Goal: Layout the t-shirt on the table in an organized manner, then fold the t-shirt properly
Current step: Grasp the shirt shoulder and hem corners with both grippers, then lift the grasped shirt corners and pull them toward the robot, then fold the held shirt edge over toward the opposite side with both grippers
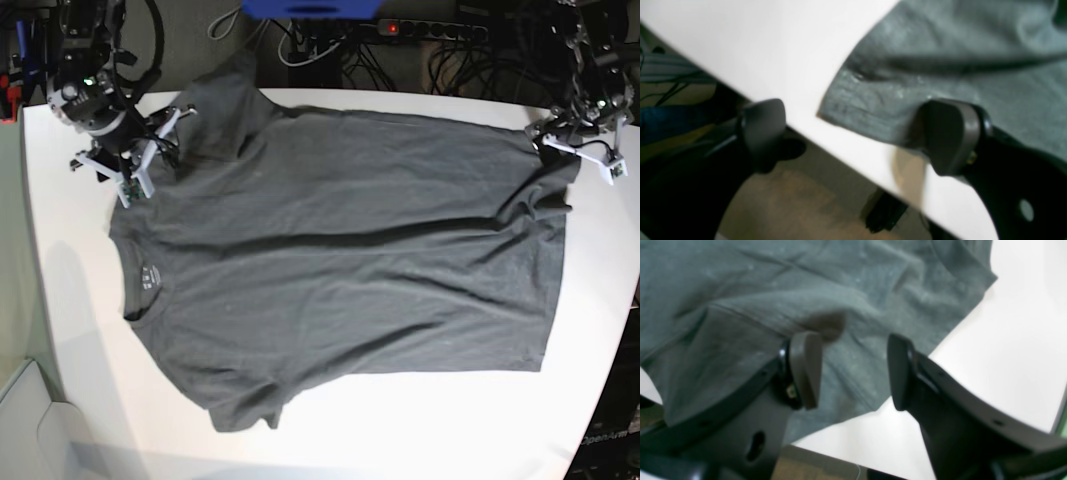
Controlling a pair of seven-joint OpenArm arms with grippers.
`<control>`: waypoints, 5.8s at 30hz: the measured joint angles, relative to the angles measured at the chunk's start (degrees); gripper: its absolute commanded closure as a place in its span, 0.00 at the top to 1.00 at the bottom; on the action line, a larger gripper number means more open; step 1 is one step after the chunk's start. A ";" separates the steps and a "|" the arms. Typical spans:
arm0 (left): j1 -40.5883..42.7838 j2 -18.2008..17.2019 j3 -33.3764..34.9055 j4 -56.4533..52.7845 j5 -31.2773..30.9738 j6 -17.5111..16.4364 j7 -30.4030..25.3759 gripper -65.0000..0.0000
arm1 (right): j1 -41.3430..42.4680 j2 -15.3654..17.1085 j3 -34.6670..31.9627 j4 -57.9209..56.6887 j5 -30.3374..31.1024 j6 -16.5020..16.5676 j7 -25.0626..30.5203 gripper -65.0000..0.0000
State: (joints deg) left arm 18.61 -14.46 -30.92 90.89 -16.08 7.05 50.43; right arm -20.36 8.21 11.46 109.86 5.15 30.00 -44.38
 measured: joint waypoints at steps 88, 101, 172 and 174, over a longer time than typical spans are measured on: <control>0.20 1.27 3.48 16.83 0.11 0.20 4.31 0.08 | -1.29 2.19 -9.05 1.40 0.09 1.92 3.41 0.00; -4.59 1.29 -6.21 22.99 0.02 0.22 8.85 0.08 | 4.13 0.26 2.82 5.53 0.11 10.25 3.45 0.00; 5.16 20.33 11.85 14.49 2.27 0.39 3.39 0.72 | 18.43 -5.05 13.77 4.98 -0.24 10.25 3.02 0.00; 4.96 20.26 11.76 13.97 2.40 0.42 3.23 0.57 | 18.43 -5.05 12.83 4.98 -0.24 10.25 2.99 0.00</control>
State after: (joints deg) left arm 23.57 5.80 -19.16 104.86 -13.67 7.46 53.67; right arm -1.93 3.16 24.29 114.85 4.91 40.25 -41.39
